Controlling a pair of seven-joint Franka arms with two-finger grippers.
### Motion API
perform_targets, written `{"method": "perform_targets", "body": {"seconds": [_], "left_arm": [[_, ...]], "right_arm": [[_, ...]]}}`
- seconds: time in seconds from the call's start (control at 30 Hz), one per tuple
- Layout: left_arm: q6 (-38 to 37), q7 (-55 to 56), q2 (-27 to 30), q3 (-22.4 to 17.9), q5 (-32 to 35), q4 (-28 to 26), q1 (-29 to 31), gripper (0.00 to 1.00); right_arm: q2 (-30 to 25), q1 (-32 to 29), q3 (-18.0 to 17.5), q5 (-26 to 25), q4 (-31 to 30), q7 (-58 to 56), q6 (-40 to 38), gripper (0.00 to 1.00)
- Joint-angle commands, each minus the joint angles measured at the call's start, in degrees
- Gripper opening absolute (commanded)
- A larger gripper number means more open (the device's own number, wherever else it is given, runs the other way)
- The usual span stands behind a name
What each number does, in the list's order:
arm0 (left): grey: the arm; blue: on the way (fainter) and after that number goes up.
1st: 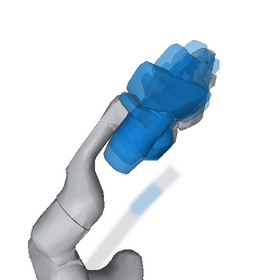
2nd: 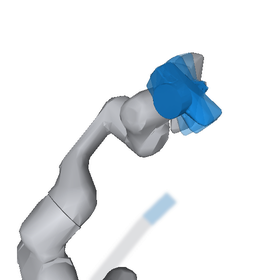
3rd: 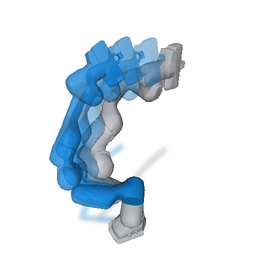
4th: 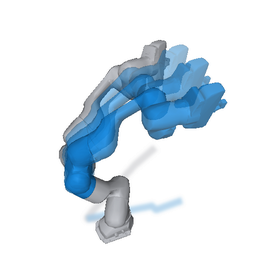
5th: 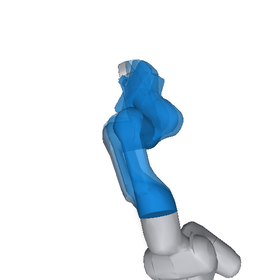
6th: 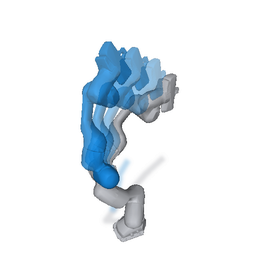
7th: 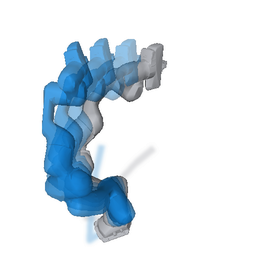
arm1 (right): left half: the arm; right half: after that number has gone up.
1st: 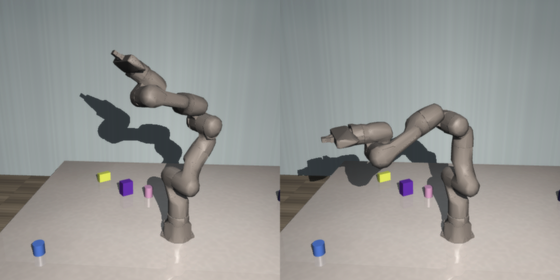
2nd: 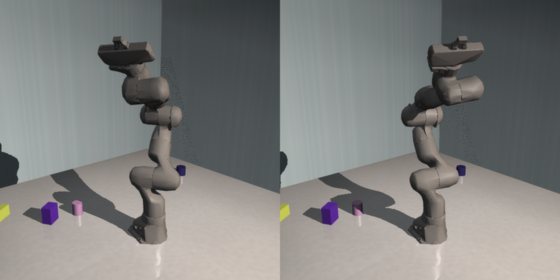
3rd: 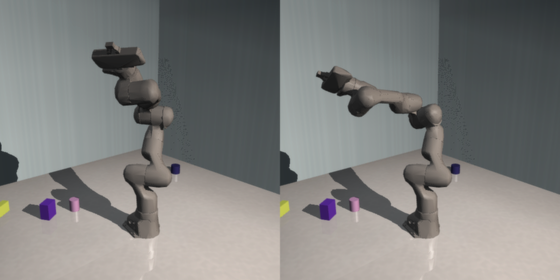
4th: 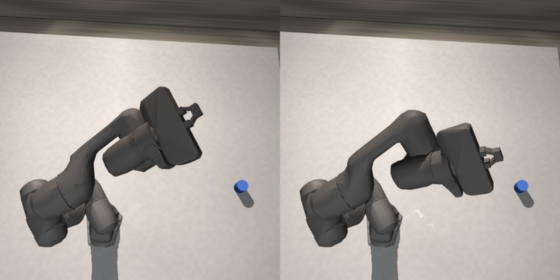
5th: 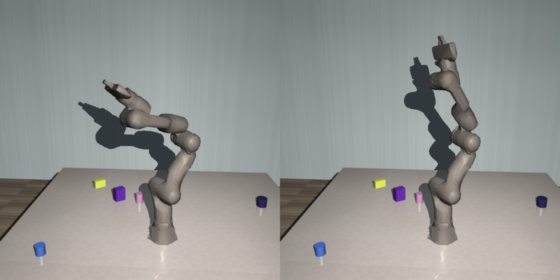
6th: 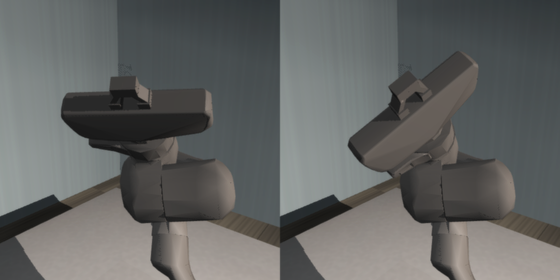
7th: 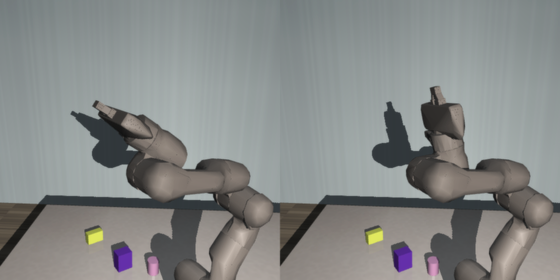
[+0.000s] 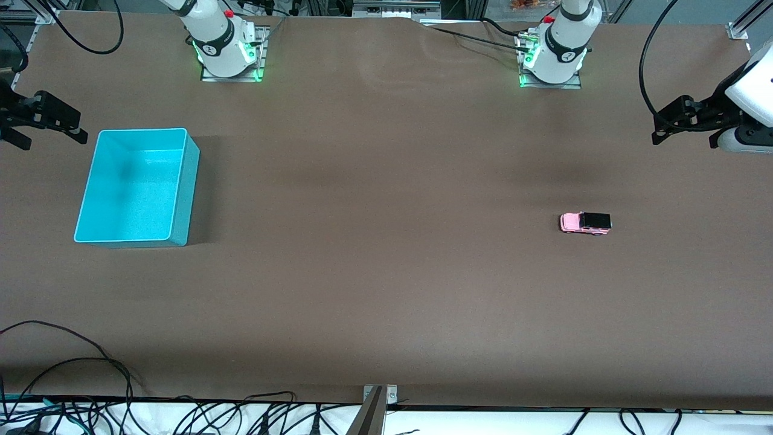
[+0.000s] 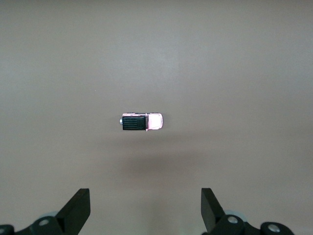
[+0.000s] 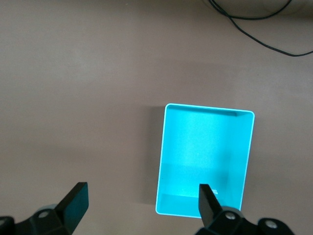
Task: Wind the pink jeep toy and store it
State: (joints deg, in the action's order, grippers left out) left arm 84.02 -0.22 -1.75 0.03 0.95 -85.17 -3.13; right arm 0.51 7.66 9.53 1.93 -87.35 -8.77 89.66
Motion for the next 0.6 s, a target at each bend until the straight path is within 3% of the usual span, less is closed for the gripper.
{"method": "perform_targets", "body": {"seconds": [0.0, 0.57], "left_arm": [[-1.2, 0.0, -1.0, 0.0, -1.3, 1.9, 0.4, 1.0], [-1.2, -0.1, -1.0, 0.1, -2.1, 2.0, 0.4, 1.0]], "right_arm": [[0.4, 0.2, -0.1, -0.3, 1.2, 0.6, -1.1, 1.0], [0.4, 0.2, -0.1, -0.3, 1.2, 2.3, -1.1, 1.0]]}}
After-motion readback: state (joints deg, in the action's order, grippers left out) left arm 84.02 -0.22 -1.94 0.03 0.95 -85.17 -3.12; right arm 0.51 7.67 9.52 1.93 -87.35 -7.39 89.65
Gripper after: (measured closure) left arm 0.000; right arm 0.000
